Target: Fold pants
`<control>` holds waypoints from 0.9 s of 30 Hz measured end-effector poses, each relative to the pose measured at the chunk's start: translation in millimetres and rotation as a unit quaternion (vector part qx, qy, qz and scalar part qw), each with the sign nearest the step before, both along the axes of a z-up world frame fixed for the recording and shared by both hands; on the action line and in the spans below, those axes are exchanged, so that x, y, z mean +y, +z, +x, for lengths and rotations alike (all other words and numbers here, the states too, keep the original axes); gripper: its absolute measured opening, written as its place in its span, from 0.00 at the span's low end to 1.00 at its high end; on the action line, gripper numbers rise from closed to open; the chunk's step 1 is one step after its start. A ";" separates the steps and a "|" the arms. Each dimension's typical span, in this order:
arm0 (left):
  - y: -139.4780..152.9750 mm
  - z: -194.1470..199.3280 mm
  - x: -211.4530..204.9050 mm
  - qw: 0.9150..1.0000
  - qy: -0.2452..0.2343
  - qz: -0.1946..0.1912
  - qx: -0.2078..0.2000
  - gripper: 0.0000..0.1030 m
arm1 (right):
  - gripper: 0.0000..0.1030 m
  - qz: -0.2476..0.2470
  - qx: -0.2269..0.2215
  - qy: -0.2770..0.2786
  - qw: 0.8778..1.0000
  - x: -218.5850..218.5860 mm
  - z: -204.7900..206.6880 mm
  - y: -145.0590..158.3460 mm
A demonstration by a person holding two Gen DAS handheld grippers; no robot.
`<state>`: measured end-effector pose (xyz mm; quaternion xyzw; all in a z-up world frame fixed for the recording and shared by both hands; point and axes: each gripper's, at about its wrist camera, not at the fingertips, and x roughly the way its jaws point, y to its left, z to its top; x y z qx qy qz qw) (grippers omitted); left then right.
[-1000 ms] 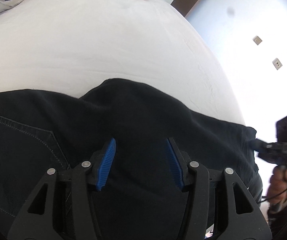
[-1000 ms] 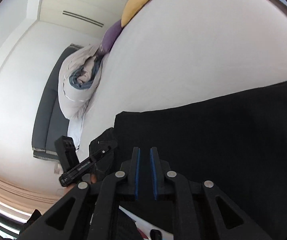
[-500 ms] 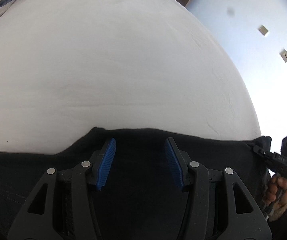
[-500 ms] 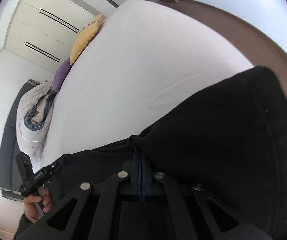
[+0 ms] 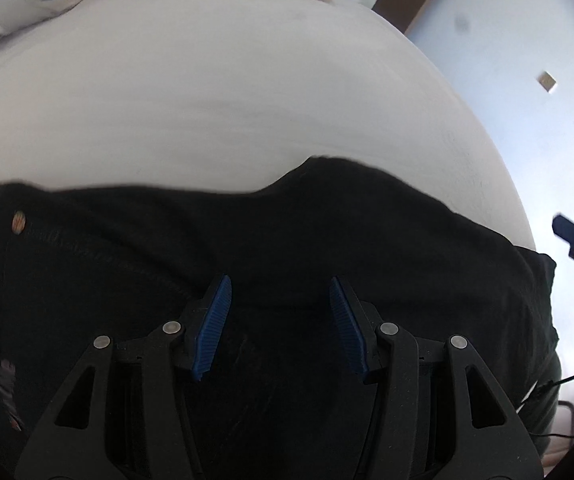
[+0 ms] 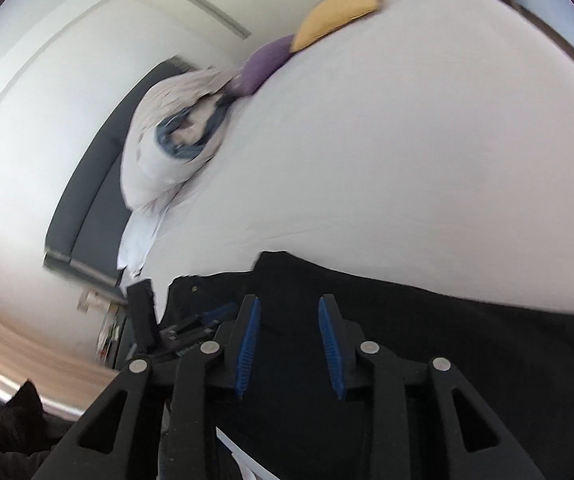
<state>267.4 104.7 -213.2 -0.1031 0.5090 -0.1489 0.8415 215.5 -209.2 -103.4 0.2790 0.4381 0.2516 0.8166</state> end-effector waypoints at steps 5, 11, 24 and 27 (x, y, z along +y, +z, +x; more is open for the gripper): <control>6.6 -24.6 27.2 0.997 0.041 -0.050 -0.034 0.49 | 0.33 0.038 0.052 0.103 0.993 105.8 86.4 -29.1; -2.6 -33.0 36.5 0.998 0.038 -0.022 -0.045 0.57 | 0.00 -0.070 0.119 0.080 0.987 140.2 125.9 -106.2; -11.4 -50.9 60.0 0.998 0.036 -0.006 -0.057 0.57 | 0.31 0.061 0.038 0.010 0.997 46.2 67.2 -42.8; -10.5 -42.3 43.9 0.998 0.035 0.004 -0.051 0.57 | 0.57 0.071 0.042 0.075 0.994 69.0 19.2 -61.1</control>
